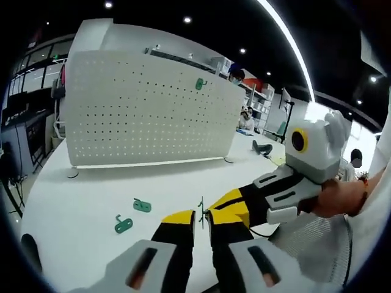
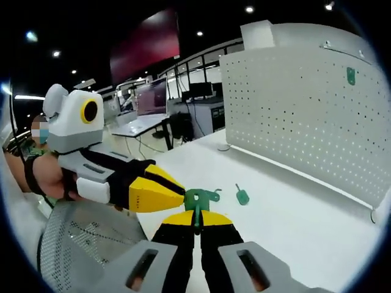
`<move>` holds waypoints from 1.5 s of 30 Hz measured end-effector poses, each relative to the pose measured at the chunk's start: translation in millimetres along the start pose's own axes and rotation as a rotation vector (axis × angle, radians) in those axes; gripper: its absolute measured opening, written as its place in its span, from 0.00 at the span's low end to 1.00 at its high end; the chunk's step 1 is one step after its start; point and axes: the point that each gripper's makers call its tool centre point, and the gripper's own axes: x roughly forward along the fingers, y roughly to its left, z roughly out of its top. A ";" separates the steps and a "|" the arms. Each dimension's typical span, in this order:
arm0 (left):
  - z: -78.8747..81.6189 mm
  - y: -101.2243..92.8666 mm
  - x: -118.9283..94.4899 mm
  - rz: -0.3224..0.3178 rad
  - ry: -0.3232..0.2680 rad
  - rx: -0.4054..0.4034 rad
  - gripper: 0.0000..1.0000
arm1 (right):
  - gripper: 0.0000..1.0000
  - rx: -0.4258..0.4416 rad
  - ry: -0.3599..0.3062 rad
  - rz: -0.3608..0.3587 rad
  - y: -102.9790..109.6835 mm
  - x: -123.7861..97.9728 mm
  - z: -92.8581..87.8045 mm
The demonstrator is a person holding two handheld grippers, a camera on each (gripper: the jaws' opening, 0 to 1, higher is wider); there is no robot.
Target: Insert the hook assembly into the mounting plate slot until the hook locks in place.
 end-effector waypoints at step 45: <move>17.7 -31.7 -23.6 -0.172 -0.129 0.148 0.39 | 0.01 0.092 -0.243 -0.430 -142.6 -46.6 117.0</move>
